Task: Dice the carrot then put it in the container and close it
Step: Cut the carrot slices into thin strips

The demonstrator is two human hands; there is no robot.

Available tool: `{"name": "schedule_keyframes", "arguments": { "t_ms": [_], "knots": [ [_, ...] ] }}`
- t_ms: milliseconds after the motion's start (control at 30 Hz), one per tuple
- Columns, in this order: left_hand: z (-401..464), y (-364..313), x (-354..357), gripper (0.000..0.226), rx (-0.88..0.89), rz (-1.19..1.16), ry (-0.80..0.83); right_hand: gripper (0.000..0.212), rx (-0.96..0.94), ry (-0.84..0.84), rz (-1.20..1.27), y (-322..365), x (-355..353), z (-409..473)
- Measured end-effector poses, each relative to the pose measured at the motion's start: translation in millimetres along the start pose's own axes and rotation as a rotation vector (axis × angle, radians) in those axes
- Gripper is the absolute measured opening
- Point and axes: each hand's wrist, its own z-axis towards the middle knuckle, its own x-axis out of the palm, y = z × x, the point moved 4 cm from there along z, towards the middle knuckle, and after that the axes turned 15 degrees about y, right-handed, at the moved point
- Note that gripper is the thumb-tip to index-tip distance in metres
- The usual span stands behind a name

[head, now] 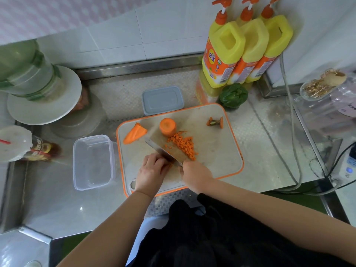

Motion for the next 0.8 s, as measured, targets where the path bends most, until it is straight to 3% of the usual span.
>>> {"name": "schedule_keyframes", "arguments": {
  "t_ms": [100,233,433,600,800],
  "knots": [
    [-3,-2,-5,0.033,-0.003,-0.016,-0.015,0.030,-0.025,0.037,0.033,0,-12,1],
    [-10,-1,-10,0.033,-0.039,0.031,-0.075,0.031,-0.064,-0.046,-0.045,9,-25,-14],
    [-11,7,-6,0.031,-0.039,0.011,-0.026,0.027,-0.118,-0.055,-0.152,19,-20,-31],
    [-10,11,-1,0.029,-0.035,0.001,-0.054,0.017,-0.057,-0.023,-0.172,21,-7,-28],
    [-10,12,2,0.029,-0.011,-0.007,-0.120,0.020,0.013,0.019,-0.183,27,-3,-17]
  ]
}}
